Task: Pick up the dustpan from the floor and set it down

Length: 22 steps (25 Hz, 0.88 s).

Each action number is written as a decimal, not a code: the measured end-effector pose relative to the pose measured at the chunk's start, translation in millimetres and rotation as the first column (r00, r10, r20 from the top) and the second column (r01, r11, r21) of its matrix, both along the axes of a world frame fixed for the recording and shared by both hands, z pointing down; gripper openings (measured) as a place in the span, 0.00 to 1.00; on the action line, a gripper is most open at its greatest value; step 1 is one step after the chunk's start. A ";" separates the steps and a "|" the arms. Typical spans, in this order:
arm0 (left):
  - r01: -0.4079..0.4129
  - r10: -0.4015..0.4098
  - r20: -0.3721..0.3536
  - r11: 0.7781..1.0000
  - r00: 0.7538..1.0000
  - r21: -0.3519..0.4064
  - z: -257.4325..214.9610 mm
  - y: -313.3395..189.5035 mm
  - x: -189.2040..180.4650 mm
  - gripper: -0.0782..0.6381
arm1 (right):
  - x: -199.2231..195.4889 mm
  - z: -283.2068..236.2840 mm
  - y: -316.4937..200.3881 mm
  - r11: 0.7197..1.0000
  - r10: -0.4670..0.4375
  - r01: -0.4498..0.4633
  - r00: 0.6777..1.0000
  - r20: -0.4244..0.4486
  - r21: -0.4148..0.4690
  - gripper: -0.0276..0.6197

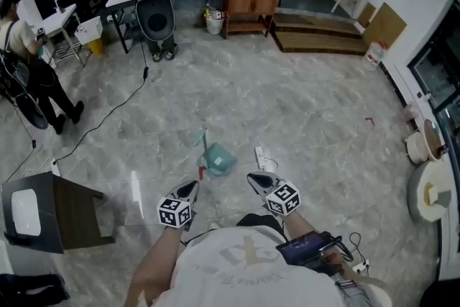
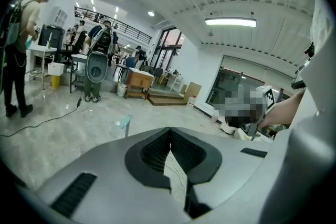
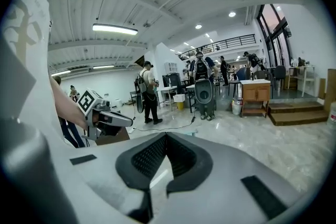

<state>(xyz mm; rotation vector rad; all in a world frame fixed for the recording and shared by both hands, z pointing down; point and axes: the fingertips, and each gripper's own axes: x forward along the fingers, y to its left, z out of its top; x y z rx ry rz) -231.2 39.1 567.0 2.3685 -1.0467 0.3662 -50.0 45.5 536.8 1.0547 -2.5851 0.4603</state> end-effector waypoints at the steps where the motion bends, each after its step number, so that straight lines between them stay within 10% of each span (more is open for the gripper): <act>1: -0.001 0.001 0.000 1.000 1.000 -0.005 1.8 1.6 -2.0 0.13 | 0.4 1.3 -0.4 1.000 0.012 -0.012 1.000 0.003 -0.006 0.07; 22: 0.003 -0.001 0.043 0.999 0.999 -0.046 20.7 -71.0 41.1 0.13 | 48.0 22.1 -89.6 0.998 0.041 -0.038 0.998 0.051 -0.056 0.07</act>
